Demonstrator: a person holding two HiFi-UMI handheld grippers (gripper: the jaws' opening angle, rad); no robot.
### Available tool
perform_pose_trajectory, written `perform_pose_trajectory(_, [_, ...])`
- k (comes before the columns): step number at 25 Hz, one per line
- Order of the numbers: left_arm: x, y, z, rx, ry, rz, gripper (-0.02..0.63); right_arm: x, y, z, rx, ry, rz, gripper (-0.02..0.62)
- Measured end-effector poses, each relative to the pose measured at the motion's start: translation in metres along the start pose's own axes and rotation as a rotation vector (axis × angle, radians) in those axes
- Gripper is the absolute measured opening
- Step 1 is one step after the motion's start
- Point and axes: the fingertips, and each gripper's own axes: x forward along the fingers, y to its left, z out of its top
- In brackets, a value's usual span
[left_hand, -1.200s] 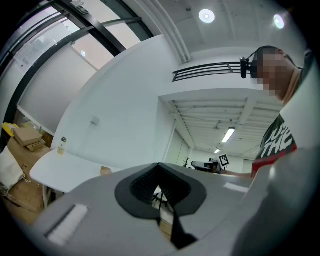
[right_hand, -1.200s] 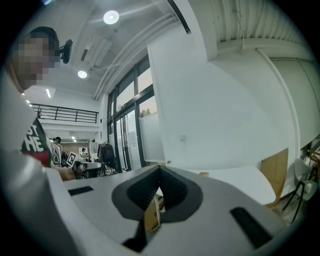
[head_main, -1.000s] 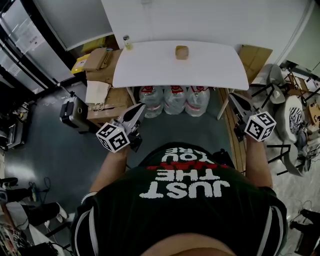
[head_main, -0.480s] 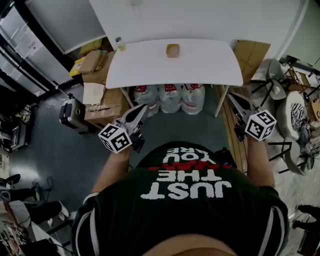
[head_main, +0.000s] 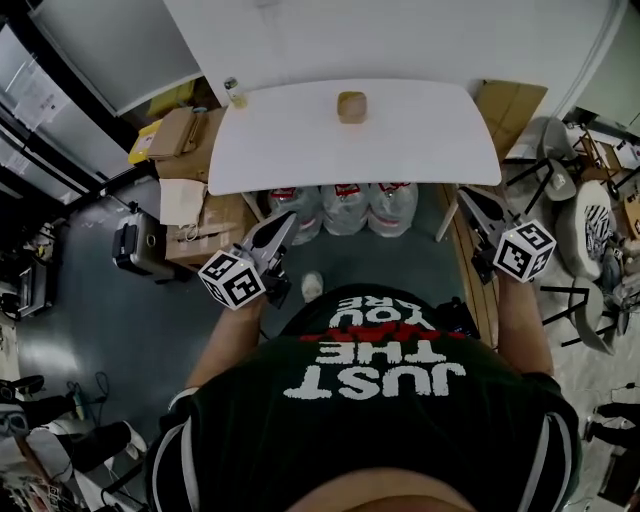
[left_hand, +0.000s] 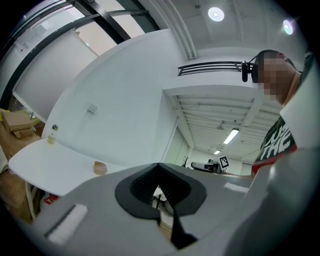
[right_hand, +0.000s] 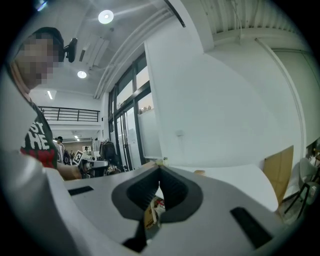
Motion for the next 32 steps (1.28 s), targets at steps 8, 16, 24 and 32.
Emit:
perform_pose_trajectory(8, [0.061,0.174,0.06,-0.006,0.026,-0.099,0.008,0.157,-0.039,0.032,-0.007,-0.015,-0.098,0.006])
perform_pose_trajectory(16, [0.124,0.288,0.109,0.001,0.081,-0.195,0.008,0.28,-0.083,0.066,-0.013,-0.012,-0.172,0.008])
perform_pose_trajectory(24, [0.153,0.349,0.121,-0.034,0.101,-0.189,0.008,0.33,-0.121,0.071,0.004,0.01,-0.202,0.008])
perform_pose_trajectory(32, [0.192,0.373,0.117,-0.036,0.123,-0.158,0.008,0.352,-0.171,0.067,0.023,0.023,-0.183,0.008])
